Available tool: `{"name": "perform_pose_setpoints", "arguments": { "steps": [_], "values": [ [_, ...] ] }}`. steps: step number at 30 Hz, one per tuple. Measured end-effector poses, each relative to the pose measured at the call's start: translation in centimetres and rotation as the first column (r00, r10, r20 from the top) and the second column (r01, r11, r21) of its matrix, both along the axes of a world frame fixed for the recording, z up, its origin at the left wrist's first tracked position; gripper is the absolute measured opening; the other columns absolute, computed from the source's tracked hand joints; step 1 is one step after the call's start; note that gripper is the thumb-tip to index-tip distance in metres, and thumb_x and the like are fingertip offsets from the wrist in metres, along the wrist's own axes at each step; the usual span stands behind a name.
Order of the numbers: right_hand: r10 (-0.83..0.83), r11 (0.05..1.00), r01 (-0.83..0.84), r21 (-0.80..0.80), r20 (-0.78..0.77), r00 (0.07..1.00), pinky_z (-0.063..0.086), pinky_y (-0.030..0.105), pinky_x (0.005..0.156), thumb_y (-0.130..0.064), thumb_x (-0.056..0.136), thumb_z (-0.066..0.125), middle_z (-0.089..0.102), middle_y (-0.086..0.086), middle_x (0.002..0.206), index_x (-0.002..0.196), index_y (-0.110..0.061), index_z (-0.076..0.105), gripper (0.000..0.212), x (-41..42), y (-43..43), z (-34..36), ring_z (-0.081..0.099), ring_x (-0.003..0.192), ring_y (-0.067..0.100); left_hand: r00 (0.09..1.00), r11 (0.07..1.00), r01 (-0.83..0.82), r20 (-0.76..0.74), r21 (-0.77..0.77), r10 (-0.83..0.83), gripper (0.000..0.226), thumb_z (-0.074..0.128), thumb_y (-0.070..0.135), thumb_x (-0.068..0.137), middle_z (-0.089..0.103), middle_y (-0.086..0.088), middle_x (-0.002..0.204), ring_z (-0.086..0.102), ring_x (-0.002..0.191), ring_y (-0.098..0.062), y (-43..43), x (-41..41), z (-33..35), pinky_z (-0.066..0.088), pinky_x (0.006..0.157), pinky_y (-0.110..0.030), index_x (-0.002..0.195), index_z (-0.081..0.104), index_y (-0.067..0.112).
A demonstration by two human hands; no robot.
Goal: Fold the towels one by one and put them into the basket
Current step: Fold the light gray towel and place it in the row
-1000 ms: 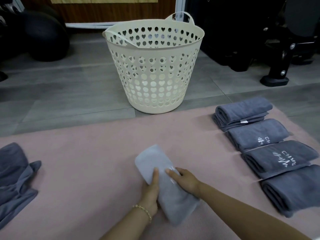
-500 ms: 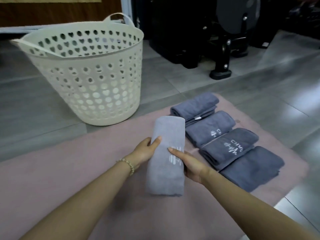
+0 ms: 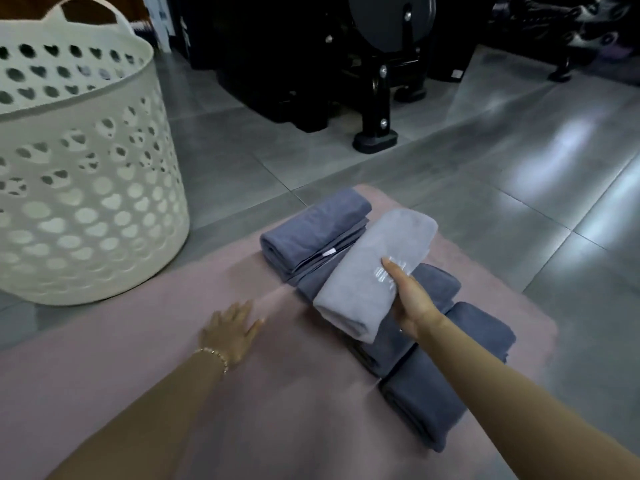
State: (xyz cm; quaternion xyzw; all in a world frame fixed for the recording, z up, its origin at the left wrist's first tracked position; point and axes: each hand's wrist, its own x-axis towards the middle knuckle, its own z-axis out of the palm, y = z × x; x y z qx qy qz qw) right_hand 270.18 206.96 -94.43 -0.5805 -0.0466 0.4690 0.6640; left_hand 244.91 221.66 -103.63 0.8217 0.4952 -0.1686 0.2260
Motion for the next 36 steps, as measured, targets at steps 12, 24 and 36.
{"name": "perform_pose_setpoints", "arguments": {
  "steps": [12,24,36],
  "values": [
    [-0.125,0.992,0.123,-0.032,-0.072,0.990,0.055,0.036,0.081,-0.027,0.091,0.060,0.062,0.010,0.126,0.131,-0.008,0.051,0.045,0.8,6.3,-4.4,0.064,0.100,0.022,0.991,0.992,0.111,-0.072,-0.062,-0.115,0.060,0.017,0.054,0.098,0.000,0.002,0.159,-0.001,0.146,-0.017,0.6,0.8,2.5,0.001,0.116,-0.029,0.151,0.005,0.027],
    [-0.084,0.989,0.087,-0.119,0.034,0.996,0.058,0.023,0.058,-0.023,0.085,0.069,0.066,0.009,0.116,0.120,-0.002,0.058,0.042,1.6,6.2,-4.4,0.065,0.093,0.021,0.999,0.995,0.018,-0.025,-0.101,-0.021,0.070,0.022,0.069,0.089,0.000,0.005,0.159,0.001,0.146,-0.027,0.8,0.4,1.4,0.006,0.119,-0.036,0.150,0.006,0.038],
    [-0.113,0.946,0.204,-0.253,0.336,0.935,0.043,0.040,0.103,-0.037,0.061,0.085,0.051,0.002,0.126,0.131,-0.007,0.031,0.093,-0.3,6.4,-4.7,0.053,0.114,0.023,0.985,0.989,-0.051,0.157,-0.139,0.073,0.066,0.031,0.062,0.092,0.003,0.001,0.160,-0.001,0.147,-0.023,0.0,-0.9,0.2,0.000,0.119,-0.031,0.150,0.017,0.032]
  ]
}}
